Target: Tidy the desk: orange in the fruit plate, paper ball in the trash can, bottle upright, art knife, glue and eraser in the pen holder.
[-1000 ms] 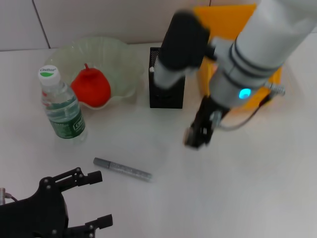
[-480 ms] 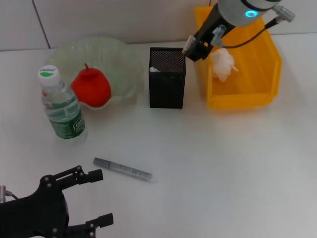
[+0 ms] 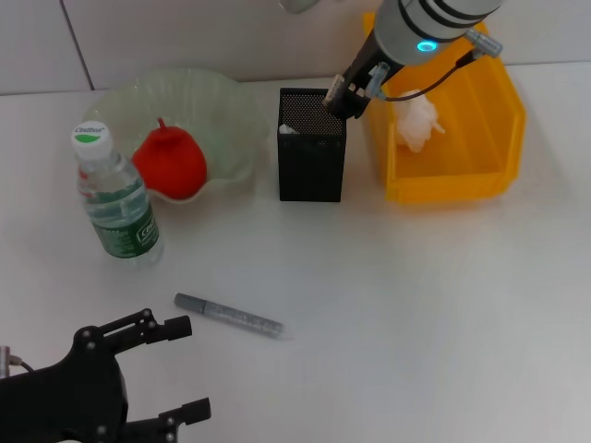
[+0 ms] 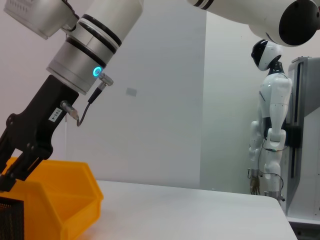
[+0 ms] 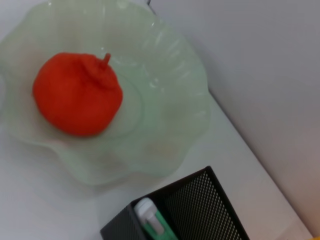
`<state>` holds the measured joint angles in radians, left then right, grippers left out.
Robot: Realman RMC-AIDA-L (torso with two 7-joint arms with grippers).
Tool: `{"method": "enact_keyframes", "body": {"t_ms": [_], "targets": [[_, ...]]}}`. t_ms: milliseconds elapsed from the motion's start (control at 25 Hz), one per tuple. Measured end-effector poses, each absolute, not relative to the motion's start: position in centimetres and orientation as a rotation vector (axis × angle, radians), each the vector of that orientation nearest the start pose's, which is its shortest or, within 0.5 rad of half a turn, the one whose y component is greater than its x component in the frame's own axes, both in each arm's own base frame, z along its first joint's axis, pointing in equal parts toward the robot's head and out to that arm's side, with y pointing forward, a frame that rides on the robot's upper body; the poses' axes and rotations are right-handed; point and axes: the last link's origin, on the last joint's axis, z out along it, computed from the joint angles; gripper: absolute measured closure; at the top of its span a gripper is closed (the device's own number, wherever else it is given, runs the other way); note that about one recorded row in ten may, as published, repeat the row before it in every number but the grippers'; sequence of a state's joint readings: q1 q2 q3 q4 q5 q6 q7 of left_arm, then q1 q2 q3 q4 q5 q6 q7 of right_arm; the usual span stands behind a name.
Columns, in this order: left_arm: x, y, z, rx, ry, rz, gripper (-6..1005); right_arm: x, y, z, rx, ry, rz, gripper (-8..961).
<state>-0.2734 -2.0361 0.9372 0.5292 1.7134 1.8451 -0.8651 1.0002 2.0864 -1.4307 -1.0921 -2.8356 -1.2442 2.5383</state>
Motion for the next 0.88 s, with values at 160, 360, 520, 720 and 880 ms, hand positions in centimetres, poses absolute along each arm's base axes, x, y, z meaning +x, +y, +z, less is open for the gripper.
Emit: {"method": "enact_keyframes", "body": {"t_ms": [160,360,520,720,880], "targets": [[-28.9,22.3,-0.7,-2.784,-0.169,-1.031,202,8.1,44.7,-2.1,-2.424,0.316,-0.502,468],[-29.0,22.2,-0.6,-2.784,-0.174,-1.029,202,8.6,45.0,-2.9,-2.415,0.298,-0.502,449],[-29.0,22.1,-0.6,-2.784,-0.172,-1.030,202,8.7,44.9,-3.3,-2.418,0.305,-0.506,433],[-29.0,22.1,-0.6,-2.784,-0.171,-1.032,203,8.6,44.7,-3.2,-2.420,0.320,-0.501,268],[-29.1,22.1,-0.6,-2.784,-0.171,-1.030,203,7.6,43.9,-2.8,-2.447,0.346,-0.463,268]]}}
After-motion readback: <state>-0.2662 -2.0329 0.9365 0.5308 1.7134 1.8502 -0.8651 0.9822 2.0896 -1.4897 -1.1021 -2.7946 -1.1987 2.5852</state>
